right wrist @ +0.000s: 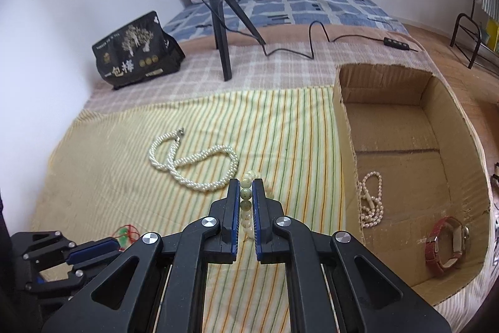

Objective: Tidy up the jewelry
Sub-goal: 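Carry the jade bracelet into the box with the right gripper and release it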

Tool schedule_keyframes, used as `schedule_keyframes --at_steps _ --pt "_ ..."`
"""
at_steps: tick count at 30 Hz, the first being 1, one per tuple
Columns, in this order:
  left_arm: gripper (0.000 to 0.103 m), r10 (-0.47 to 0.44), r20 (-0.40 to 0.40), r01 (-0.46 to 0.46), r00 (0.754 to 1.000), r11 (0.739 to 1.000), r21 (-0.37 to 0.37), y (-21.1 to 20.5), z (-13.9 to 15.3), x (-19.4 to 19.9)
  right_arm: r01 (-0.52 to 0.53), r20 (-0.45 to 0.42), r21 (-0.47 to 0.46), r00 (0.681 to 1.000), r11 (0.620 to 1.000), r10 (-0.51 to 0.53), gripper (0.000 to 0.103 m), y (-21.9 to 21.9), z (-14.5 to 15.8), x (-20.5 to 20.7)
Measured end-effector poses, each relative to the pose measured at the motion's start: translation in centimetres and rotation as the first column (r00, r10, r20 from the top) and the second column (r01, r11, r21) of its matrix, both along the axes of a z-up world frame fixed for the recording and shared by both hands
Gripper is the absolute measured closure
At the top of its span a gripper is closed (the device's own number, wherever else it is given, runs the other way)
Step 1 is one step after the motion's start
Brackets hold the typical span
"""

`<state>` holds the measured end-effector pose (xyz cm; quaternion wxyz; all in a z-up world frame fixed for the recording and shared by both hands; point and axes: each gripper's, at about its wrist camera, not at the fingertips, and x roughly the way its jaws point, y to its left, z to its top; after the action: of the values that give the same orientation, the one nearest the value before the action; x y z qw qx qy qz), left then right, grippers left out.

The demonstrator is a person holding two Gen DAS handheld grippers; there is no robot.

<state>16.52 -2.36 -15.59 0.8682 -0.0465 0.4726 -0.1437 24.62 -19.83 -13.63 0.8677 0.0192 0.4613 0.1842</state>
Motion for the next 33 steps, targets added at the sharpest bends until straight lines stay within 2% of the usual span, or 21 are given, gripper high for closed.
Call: schedule_keyframes --at_steps 12,24,33 --pt "0.093 0.014 0.047 -0.012 0.999 0.999 -0.044 0.1 2.5 0.3 0.024 0.070 0.043 0.997 0.999 -0.027 0.097 -2.0 3.4 -0.3" --pt "0.093 -0.077 0.102 0.085 0.992 0.993 -0.080 -5.6 4.8 0.7 0.119 0.097 0.051 0.988 0.992 -0.124 0.097 -7.4 5.1 0.5" --pt "0.093 -0.144 0.116 0.154 0.983 0.984 -0.089 -10.7 5.0 1.6 0.179 0.093 0.041 0.979 0.983 -0.183 0.097 -10.9 5.0 1.4"
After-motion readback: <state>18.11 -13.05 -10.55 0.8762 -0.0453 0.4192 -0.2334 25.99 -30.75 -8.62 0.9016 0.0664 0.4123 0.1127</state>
